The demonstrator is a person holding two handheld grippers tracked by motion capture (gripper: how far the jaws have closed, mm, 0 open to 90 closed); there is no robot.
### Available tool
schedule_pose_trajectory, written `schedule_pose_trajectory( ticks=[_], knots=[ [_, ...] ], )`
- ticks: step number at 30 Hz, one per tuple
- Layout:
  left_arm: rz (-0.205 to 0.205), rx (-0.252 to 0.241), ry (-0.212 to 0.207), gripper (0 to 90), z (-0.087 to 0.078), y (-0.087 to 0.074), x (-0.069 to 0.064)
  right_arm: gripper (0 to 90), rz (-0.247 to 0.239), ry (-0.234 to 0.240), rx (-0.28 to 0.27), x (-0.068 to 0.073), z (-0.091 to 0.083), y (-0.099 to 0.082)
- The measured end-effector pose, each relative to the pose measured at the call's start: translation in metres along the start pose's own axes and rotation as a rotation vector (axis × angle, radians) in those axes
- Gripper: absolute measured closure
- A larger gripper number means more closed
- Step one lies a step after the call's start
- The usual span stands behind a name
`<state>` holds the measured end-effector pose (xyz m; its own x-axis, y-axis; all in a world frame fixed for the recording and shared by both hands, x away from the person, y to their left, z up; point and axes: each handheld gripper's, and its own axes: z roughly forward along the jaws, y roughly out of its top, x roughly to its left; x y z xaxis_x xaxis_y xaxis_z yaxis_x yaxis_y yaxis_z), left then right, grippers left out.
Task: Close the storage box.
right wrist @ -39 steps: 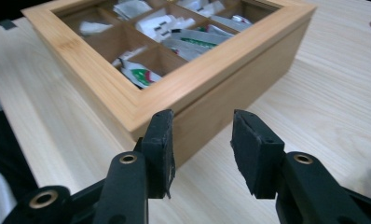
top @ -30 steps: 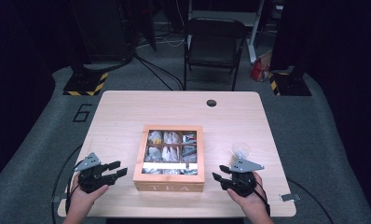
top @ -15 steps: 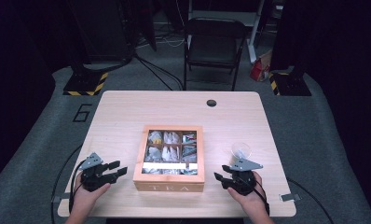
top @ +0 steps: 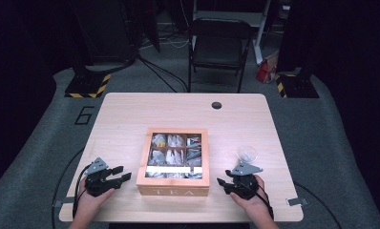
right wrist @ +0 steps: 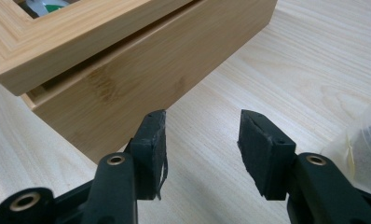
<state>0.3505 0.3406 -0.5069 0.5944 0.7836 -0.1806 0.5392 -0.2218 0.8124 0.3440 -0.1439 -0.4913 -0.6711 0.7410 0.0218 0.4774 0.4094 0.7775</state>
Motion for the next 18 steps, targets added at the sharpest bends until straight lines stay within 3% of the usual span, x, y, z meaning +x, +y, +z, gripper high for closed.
schedule_pose_trajectory(
  ticks=[2,5,10,18],
  knots=[
    [0.005,-0.012,0.014,47.6,0.0020,-0.0013,0.0000,51.0,-0.011,-0.002,-0.003,0.0004,-0.0002,0.0002],
    [0.007,0.006,0.008,47.2,0.0017,-0.0017,0.0006,50.8,-0.009,-0.002,-0.004,0.0008,-0.0010,0.0004],
    [-0.013,-0.013,0.009,46.6,0.0025,-0.0018,0.0000,50.7,0.000,-0.003,-0.014,0.0001,-0.0021,0.0002],
    [-0.005,-0.024,0.008,46.4,0.0009,-0.0001,0.0005,50.0,-0.005,-0.017,-0.027,0.0023,-0.0054,-0.0008]
  ],
)
